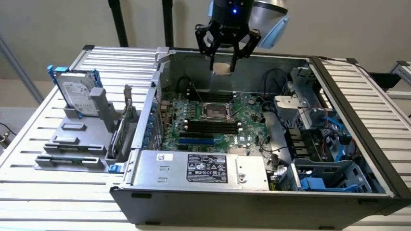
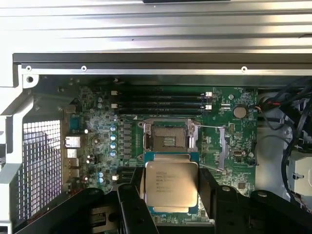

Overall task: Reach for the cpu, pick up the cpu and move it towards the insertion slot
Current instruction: 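Pick up the cpu and move it towards the insertion slot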

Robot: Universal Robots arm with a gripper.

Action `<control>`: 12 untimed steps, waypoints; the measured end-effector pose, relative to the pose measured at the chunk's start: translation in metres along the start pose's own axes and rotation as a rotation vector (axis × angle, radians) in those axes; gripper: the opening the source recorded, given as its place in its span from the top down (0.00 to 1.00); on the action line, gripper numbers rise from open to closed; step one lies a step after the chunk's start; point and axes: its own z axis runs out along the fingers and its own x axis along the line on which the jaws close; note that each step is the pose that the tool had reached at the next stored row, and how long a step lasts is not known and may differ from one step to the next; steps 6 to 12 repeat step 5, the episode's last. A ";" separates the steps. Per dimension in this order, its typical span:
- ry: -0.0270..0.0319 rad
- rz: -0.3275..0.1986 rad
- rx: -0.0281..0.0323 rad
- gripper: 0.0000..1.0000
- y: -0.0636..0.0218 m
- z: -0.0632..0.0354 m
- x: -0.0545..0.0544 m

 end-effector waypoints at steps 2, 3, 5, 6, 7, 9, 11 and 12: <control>0.0000 0.000 0.0000 0.46 0.0000 0.0000 0.000; 0.0000 0.000 0.0000 0.46 0.0000 0.0000 0.000; 0.0000 0.000 0.0001 0.46 0.0000 0.0000 0.000; 0.0000 0.000 0.0001 0.46 0.0000 0.0000 0.000; 0.0000 0.000 0.0001 0.46 0.0000 0.0000 0.000; 0.0000 0.000 0.0001 0.46 0.0000 0.0000 0.000; 0.0000 0.000 0.0001 0.46 0.0000 0.0000 0.000; 0.0000 0.000 0.0001 0.46 0.0000 0.0000 0.000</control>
